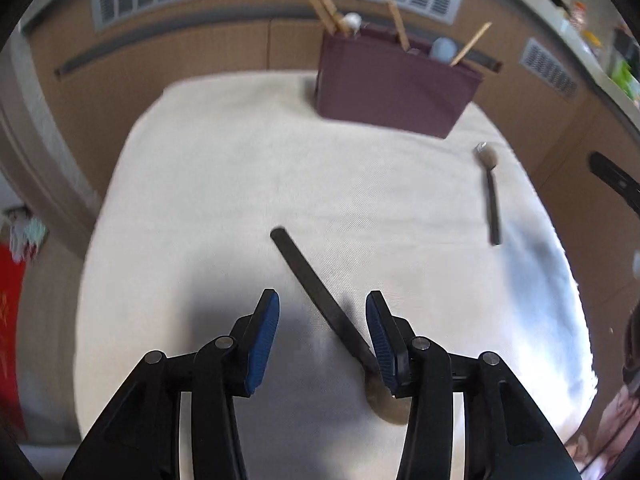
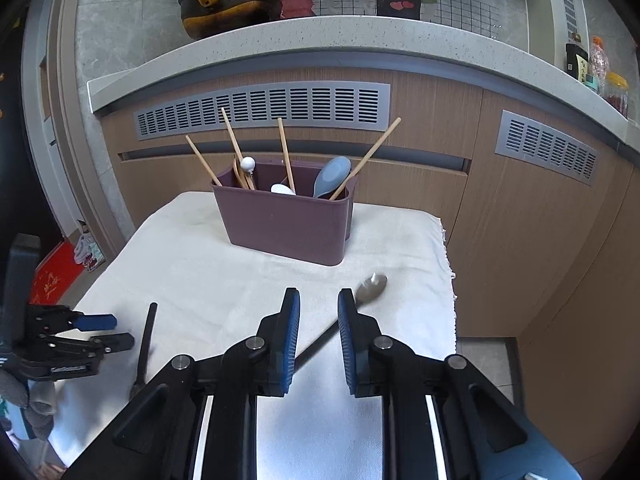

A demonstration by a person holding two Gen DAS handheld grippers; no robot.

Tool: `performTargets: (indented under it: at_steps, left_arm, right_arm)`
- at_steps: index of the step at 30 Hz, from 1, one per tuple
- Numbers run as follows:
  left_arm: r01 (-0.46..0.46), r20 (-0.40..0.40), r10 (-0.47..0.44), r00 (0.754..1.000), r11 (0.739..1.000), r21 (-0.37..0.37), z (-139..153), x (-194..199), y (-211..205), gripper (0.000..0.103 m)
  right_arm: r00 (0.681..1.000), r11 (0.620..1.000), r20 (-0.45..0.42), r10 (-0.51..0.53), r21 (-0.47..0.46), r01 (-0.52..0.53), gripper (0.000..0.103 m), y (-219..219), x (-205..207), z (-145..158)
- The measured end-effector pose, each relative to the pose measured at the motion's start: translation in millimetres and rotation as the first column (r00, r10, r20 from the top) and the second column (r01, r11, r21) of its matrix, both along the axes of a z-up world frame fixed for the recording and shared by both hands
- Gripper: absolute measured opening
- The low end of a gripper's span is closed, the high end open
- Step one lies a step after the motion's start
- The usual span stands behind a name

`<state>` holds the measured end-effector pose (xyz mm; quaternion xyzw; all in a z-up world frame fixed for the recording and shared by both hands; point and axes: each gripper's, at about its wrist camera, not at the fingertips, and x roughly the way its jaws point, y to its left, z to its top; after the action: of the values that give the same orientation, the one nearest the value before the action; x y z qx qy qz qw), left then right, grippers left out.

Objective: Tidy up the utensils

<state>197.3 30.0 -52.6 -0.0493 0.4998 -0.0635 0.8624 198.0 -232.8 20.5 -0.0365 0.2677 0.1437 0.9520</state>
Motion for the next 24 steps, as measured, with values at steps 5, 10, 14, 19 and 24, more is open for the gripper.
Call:
performTargets:
  at_steps: [5, 10, 14, 19, 24]
  left_arm:
    - [-0.023, -0.022, 0.024, 0.999, 0.998, 0.056, -20, 24, -16, 0.046]
    - [0.050, 0.051, -0.057, 0.997, 0.992, 0.114, -21, 24, -42, 0.017]
    - [0.110, 0.050, -0.115, 0.992, 0.990, 0.089, -20, 22, -46, 0.015]
    - [0.115, 0.019, -0.116, 0.993, 0.992, 0.053, -19, 22, -37, 0.015]
    - [0.132, -0.035, -0.130, 0.991, 0.990, 0.045, -19, 26, -35, 0.016]
  right_arm:
    - [0.997, 0.999, -0.051, -0.053, 0.004, 0.054, 0.025, -17, 10, -17]
    - [0.981, 0.992, -0.150, -0.127, -0.012, 0.127, 0.048, -21, 52, -47]
    - [0.953, 0.984, -0.249, -0.175, -0.020, 0.176, 0.049, -7, 105, -66]
    - [0.904, 0.968, -0.355, -0.239, -0.018, 0.249, 0.050, 14, 168, -85]
    - [0.930, 0.983, -0.321, -0.179, -0.083, 0.161, 0.030, 35, 166, -84]
